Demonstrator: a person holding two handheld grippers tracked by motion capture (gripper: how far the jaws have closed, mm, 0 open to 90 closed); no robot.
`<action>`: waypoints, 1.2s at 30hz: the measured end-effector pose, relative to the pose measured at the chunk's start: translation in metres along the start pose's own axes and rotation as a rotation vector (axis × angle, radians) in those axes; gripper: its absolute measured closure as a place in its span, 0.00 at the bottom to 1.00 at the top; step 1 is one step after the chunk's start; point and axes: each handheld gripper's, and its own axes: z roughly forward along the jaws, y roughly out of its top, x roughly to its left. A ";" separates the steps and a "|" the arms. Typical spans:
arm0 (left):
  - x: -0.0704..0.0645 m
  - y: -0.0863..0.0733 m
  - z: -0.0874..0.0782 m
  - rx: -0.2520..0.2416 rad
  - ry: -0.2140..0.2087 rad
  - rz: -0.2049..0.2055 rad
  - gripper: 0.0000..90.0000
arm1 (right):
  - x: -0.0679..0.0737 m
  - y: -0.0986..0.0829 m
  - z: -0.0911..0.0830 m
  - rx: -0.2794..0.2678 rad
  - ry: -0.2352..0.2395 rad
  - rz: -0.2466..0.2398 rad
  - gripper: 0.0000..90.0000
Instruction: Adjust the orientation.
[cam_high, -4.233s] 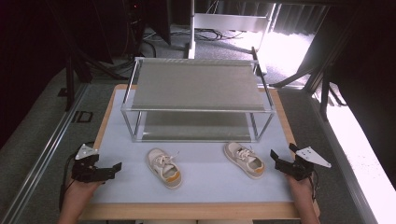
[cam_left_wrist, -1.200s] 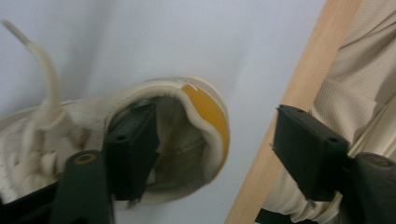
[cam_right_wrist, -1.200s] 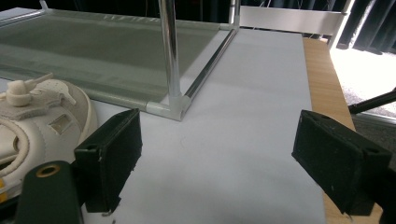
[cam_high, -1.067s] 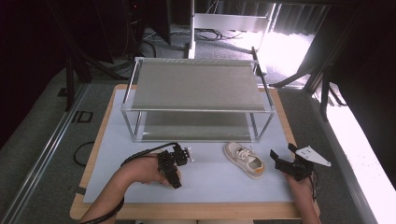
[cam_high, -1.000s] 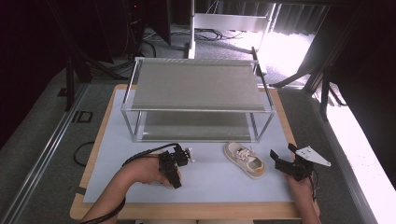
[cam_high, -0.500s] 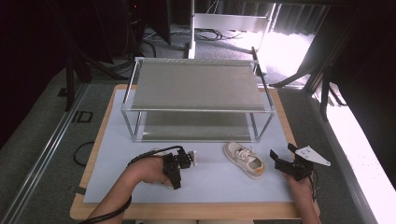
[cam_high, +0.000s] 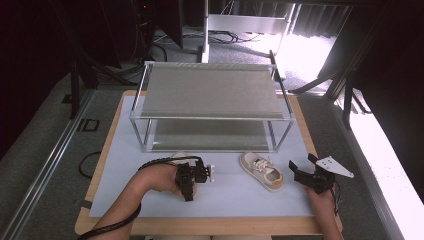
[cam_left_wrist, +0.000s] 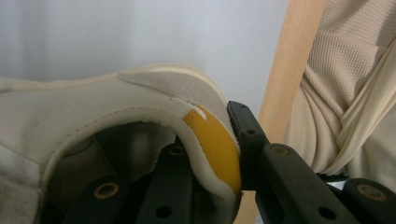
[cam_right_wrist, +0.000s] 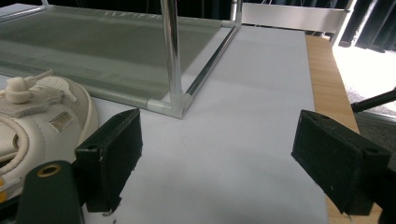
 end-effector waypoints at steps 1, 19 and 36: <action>-0.002 0.003 -0.003 -0.010 0.009 0.034 0.89 | 0.000 0.000 0.000 0.000 0.000 0.000 0.17; -0.010 0.032 0.007 0.029 -0.006 0.227 0.89 | 0.000 0.000 0.000 -0.003 0.003 0.002 0.17; -0.002 0.032 0.022 0.011 -0.029 0.171 0.84 | 0.000 0.000 0.000 -0.001 0.005 -0.003 0.17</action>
